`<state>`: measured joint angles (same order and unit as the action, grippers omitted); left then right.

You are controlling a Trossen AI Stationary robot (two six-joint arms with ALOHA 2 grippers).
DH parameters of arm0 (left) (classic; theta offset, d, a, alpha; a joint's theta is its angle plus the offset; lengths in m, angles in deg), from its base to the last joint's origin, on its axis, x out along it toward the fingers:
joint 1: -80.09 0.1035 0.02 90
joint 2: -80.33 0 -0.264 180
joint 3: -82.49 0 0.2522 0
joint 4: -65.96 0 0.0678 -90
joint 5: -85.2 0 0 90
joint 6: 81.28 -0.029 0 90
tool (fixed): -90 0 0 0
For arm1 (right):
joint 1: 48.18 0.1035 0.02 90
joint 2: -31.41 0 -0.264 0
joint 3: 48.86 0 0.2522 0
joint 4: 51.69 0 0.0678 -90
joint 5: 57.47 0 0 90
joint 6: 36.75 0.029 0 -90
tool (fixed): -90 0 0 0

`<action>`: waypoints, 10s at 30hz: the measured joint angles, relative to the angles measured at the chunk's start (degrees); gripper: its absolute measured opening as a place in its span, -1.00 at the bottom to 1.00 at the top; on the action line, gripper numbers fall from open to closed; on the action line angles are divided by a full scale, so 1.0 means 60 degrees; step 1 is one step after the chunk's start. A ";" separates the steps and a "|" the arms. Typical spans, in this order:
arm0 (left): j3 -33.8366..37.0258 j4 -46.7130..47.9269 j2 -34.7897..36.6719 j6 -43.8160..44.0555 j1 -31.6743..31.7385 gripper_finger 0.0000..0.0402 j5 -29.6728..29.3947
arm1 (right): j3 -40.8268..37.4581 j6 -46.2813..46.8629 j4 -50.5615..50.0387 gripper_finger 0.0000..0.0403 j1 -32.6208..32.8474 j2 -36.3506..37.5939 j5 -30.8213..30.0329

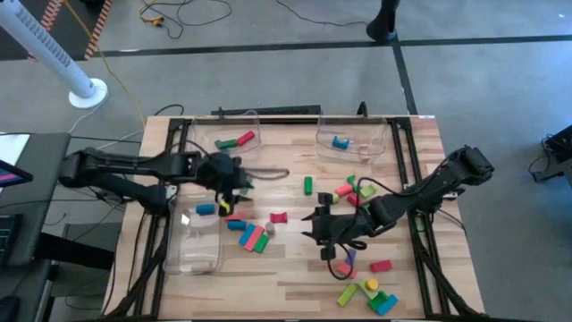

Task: Sort blocks by size
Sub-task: Put the brown cylindrical block into the bottom left transparent bin

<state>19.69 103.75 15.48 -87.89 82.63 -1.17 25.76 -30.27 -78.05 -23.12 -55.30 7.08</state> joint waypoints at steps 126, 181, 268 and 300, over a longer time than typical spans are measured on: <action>0.0007 -0.4191 -0.2002 -0.0712 -0.2348 -0.35 -0.1437 | -0.0013 0.1202 -0.0195 0.00 0.0665 -0.0743 -0.0563; 0.0004 -0.5146 -0.1242 -0.1477 -0.2675 -0.35 -0.1192 | -0.0004 -0.0594 0.5190 0.04 -0.1394 -0.2155 0.1132; 0.0004 -0.4053 0.0054 -0.2524 -0.3182 0.00 -0.0349 | 0.2025 -0.0914 0.5687 -0.22 -0.2127 -0.3395 0.4059; 0.0007 -0.2030 0.1268 -0.1903 -0.3197 -0.37 -0.0116 | 0.2025 -0.1089 0.5419 0.01 -0.2120 -0.3395 0.3960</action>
<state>19.73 91.56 23.08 -99.31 63.44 -1.86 37.91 -36.81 -45.54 -35.84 -75.67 30.84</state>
